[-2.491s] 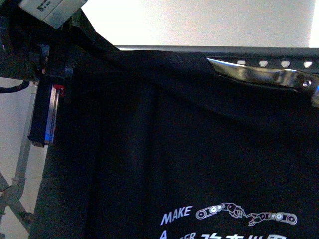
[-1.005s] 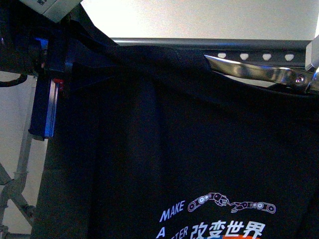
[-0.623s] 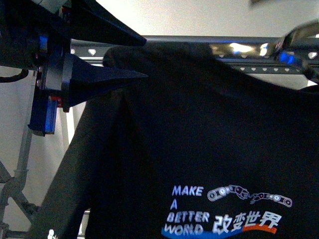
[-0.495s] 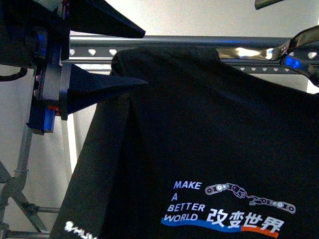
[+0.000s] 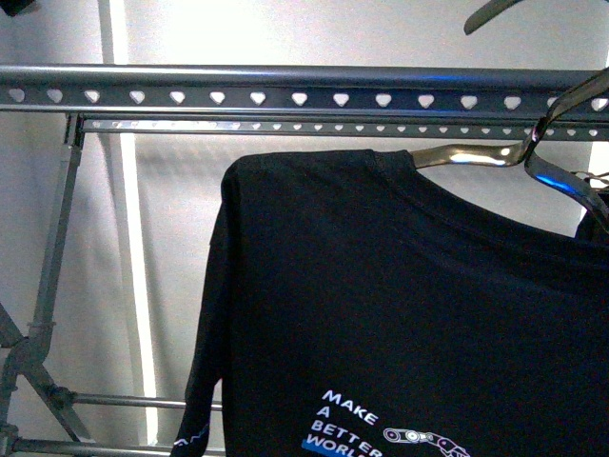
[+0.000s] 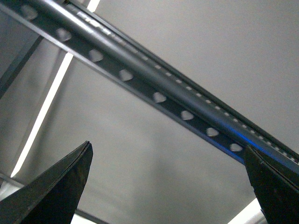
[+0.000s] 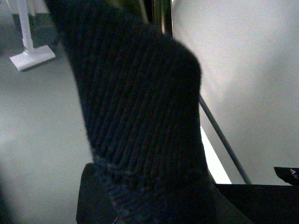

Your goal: Hang clothes on hanger

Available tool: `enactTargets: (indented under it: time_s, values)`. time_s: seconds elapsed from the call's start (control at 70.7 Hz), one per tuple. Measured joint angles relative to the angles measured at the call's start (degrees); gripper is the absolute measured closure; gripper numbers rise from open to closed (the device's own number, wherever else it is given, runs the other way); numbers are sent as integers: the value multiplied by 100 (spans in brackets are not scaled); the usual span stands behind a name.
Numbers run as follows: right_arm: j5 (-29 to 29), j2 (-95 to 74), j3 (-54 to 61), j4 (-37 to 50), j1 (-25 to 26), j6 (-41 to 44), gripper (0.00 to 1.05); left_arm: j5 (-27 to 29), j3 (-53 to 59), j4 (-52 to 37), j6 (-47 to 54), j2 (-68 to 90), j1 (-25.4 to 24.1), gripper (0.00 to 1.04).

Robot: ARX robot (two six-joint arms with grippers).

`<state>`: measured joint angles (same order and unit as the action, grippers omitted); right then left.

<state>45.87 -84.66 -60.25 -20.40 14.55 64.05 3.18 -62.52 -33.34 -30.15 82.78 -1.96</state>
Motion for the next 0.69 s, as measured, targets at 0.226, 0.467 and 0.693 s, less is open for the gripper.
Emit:
enactTargets:
  time_s: [0.226,0.467,0.693]
  values:
    - [-50,424,98,-66,-9,-1690,96,-313,629,1338,1193,-787,173,27]
    - [44,826,85,-2037,109,-3860,96,-321,2592,459,2767,-1840,214,69]
    - [-861,404,26,-2063,243,-4315,96,-317,3779,0,2918,-2457,201,103]
